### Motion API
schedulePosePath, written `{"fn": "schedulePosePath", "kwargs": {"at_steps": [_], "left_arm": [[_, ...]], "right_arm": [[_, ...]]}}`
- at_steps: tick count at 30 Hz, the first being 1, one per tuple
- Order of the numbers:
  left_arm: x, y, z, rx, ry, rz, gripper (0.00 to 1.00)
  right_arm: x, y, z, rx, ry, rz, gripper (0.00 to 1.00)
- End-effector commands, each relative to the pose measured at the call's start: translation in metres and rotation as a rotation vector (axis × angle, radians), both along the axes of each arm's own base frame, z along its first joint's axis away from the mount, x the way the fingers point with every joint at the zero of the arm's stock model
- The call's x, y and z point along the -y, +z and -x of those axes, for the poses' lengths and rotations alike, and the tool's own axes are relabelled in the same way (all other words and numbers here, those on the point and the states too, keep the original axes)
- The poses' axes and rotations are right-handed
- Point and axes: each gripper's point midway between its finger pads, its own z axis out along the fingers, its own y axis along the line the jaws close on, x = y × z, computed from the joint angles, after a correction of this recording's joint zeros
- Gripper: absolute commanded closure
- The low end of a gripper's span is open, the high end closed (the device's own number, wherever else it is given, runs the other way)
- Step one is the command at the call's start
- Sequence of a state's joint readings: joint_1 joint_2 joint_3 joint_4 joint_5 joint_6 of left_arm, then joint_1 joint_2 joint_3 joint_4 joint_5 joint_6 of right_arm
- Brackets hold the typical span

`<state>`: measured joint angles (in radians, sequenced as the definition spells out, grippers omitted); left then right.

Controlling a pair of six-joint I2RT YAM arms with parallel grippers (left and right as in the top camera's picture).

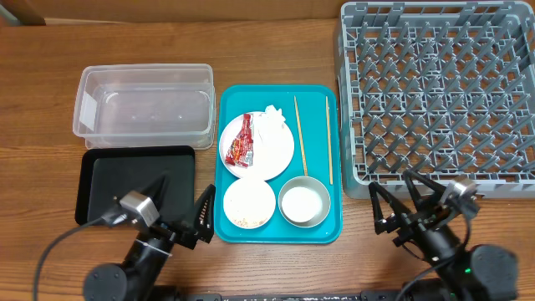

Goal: Sort waste into correct bins and load items into the dishwasher

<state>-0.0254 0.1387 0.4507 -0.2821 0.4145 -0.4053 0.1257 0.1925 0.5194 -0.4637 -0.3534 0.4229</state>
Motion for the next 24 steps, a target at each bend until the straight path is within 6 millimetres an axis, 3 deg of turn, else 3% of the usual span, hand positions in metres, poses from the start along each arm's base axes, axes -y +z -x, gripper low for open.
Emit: {"fn": "schedulePosePath", "kwargs": {"at_steps": [1, 5, 9, 13, 15, 19, 24], "left_arm": [[-0.002, 0.005, -0.005, -0.162, 0.008, -0.03, 0.0], [0.007, -0.013, -0.01, -0.466, -0.053, -0.035, 0.0], [0.04, 0.009, -0.007, -0.562, -0.283, 0.024, 0.0], [0.058, 0.025, -0.015, -0.605, -0.401, 0.125, 0.0], [0.062, 0.017, -0.023, -0.67, -0.406, 0.163, 0.0], [0.084, -0.003, -0.017, -0.763, -0.502, 0.122, 0.0], [0.111, -0.054, -0.017, -0.893, -0.419, -0.091, 0.0]], "right_arm": [[-0.001, 0.025, -0.007, -0.051, 0.013, 0.104, 0.0], [-0.003, 0.035, -0.021, -0.249, 0.033, 0.16, 0.0], [-0.009, 0.049, -0.033, -0.366, 0.067, 0.157, 0.0], [-0.021, 0.049, -0.04, -0.427, 0.142, 0.143, 0.0], [-0.025, 0.045, -0.042, -0.449, 0.165, 0.136, 0.0], [-0.025, 0.035, -0.046, -0.495, 0.163, 0.138, 0.0], [-0.025, 0.033, -0.048, -0.506, 0.161, 0.137, 0.0]]}}
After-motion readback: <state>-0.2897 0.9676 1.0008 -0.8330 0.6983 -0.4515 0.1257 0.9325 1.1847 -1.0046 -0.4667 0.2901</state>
